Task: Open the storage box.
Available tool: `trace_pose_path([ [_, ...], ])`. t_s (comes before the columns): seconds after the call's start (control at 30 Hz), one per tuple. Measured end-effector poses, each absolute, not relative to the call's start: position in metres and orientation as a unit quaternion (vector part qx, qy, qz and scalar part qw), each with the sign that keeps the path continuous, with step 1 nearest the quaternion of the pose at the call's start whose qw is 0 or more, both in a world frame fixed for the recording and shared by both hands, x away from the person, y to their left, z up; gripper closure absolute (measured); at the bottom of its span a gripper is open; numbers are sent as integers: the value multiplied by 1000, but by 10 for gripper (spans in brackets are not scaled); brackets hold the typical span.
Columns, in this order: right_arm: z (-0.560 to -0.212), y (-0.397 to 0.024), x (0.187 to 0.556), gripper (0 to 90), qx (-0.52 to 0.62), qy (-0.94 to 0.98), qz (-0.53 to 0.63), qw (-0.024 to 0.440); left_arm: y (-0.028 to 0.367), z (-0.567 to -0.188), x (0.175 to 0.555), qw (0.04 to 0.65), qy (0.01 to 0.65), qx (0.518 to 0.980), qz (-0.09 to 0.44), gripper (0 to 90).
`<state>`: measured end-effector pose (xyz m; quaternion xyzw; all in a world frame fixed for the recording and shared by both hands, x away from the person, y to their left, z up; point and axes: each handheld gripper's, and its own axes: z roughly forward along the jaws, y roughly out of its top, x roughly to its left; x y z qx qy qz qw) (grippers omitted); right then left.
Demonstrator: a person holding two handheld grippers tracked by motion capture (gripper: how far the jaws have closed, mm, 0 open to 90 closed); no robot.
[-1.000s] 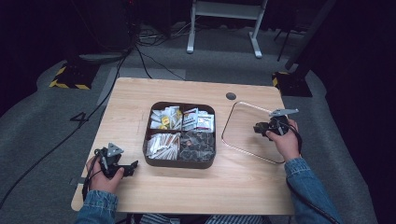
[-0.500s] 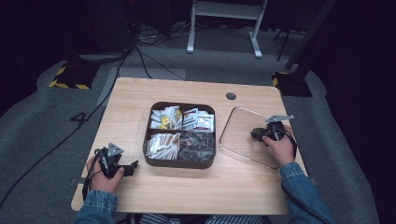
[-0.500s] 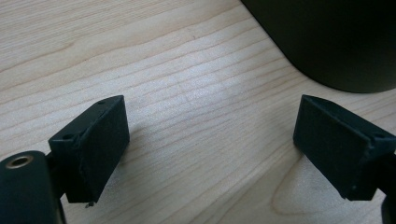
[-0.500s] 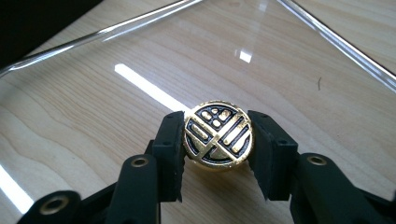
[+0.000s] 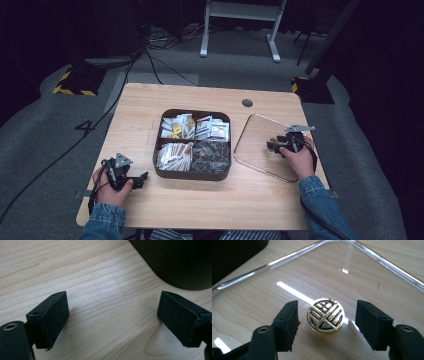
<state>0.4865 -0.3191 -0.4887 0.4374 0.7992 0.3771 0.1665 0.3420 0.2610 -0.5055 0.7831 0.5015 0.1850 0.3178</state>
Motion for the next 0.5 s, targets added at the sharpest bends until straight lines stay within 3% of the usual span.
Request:
trace_pose_path([
  [0.3,-465,-322,472,302,430,782,416,174,260,-505,342,317,503,783,185,111],
  [0.5,-452,-322,462,272,418,782,429,173,259,-502,343,311,500,789,177,166],
])
